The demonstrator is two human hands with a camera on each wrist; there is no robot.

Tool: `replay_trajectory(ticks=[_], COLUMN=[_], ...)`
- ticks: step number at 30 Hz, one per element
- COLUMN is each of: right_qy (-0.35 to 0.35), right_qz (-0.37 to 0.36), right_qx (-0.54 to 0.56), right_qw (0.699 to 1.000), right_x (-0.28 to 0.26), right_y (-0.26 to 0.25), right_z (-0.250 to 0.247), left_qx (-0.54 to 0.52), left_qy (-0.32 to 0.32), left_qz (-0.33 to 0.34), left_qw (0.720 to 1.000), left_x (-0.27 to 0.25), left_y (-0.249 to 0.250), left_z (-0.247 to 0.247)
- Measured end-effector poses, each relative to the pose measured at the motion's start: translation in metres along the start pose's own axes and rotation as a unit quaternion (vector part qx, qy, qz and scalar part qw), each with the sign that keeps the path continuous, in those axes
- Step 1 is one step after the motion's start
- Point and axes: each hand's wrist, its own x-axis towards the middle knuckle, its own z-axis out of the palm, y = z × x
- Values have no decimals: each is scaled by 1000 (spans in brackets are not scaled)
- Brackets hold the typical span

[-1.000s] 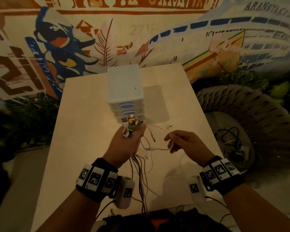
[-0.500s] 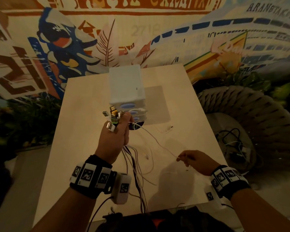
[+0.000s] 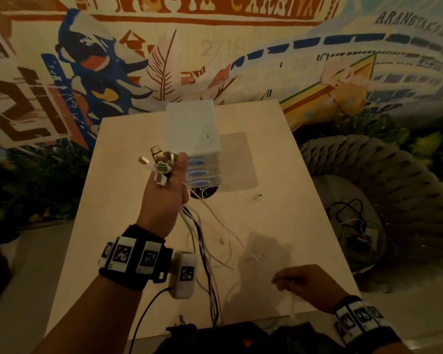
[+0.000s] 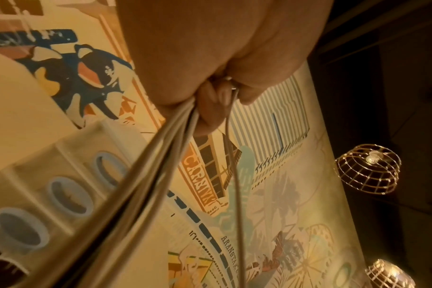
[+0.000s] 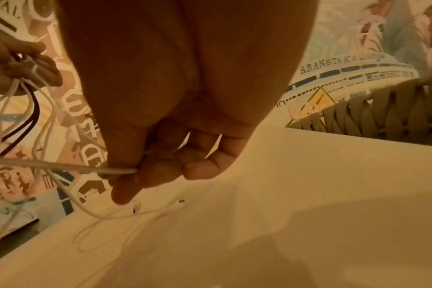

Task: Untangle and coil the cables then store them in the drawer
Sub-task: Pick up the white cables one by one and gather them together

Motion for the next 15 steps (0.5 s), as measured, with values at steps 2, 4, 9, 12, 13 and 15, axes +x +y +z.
replay_trajectory(ticks=[2,4,9,12,13,15], right_qy=[16,17,-18,-66,-79,-63], right_qz=[5,4,-8,-22,-14,0], right_qx=[36,58,-31,-72,-72,-72], right_qw=[999,998,999,995,994,995], right_x=[-2,0,12,17,17,15], right_y=[-2,-3,-7,-15,-19,-33], right_z=[3,7,19,16,10,-11], left_qx=[-19,-22,23,-35,-49,-57], left_qy=[-20,-36,-53,-88,-101,-122], left_qz=[-3,3,48,11,-1,-12], left_qw=[1000,999,997,995,994,991], left_x=[3,3,-2,-9,-12,-17], left_y=[-1,0,3,6,7,9], left_z=[-2,-1,8,7,6,7])
